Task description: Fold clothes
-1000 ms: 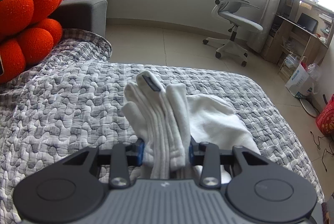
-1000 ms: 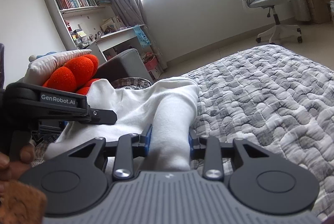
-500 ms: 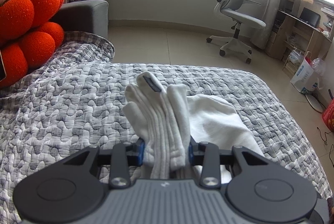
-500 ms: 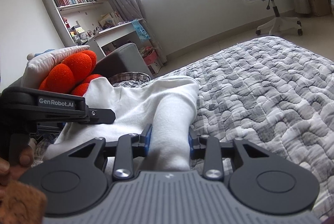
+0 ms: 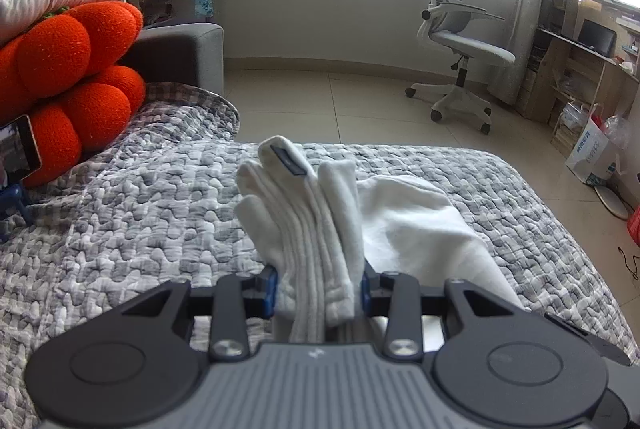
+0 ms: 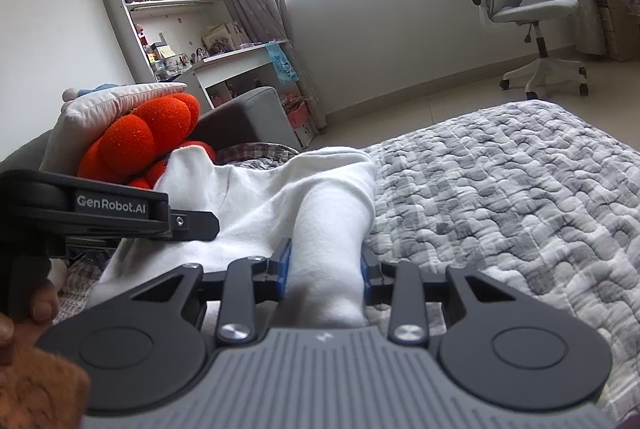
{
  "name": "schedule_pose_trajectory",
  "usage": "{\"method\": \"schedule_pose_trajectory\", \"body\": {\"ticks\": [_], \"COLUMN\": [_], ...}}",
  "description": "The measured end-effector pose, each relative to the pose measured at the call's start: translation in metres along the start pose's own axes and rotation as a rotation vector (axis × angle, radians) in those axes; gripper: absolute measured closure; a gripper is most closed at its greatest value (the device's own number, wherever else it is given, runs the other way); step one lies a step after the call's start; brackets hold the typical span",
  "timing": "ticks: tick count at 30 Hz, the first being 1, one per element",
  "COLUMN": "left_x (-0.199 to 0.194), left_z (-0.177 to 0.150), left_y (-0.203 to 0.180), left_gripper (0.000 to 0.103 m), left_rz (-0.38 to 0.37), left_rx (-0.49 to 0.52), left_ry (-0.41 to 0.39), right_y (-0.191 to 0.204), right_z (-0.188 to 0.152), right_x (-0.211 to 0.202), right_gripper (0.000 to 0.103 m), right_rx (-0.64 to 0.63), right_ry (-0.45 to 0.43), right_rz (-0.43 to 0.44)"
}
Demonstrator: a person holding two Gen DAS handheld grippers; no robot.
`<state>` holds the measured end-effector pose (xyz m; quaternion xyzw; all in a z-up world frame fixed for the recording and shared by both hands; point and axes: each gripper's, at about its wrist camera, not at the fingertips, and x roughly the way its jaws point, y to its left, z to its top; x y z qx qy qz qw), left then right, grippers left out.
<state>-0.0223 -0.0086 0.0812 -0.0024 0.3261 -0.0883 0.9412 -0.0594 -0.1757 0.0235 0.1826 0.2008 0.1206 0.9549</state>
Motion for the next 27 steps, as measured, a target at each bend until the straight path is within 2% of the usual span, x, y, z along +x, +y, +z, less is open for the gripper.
{"method": "schedule_pose_trajectory", "body": {"ticks": [6,13,16,19,24,27], "left_x": [-0.028,-0.086,-0.116,-0.145,-0.189,-0.211], "left_z": [0.007,0.009,-0.004,-0.031,-0.083,-0.107], "left_y": [0.044,0.13,0.179,0.216,0.26,0.278], "left_gripper": [0.066,0.067,0.067,0.067,0.068,0.068], "left_rz": [0.057,0.181,0.234,0.325,0.515,0.604], "left_rx": [-0.081,-0.199,-0.316,-0.379,-0.493,-0.55], "left_ry": [-0.04,-0.116,-0.134,-0.165,-0.227,-0.269], "right_y": [0.041,0.125,0.173,0.223,0.308,0.346], "right_z": [0.012,0.021,0.017,0.005,-0.026,-0.039], "right_x": [0.018,0.05,0.065,0.078,0.092,0.089], "right_gripper": [0.068,0.068,0.068,0.069,0.069,0.069], "right_rx": [-0.068,-0.216,-0.336,-0.46,-0.672,-0.798], "right_ry": [0.012,0.041,0.069,0.107,0.198,0.206], "right_rz": [0.082,0.29,0.395,0.517,0.72,0.812]}}
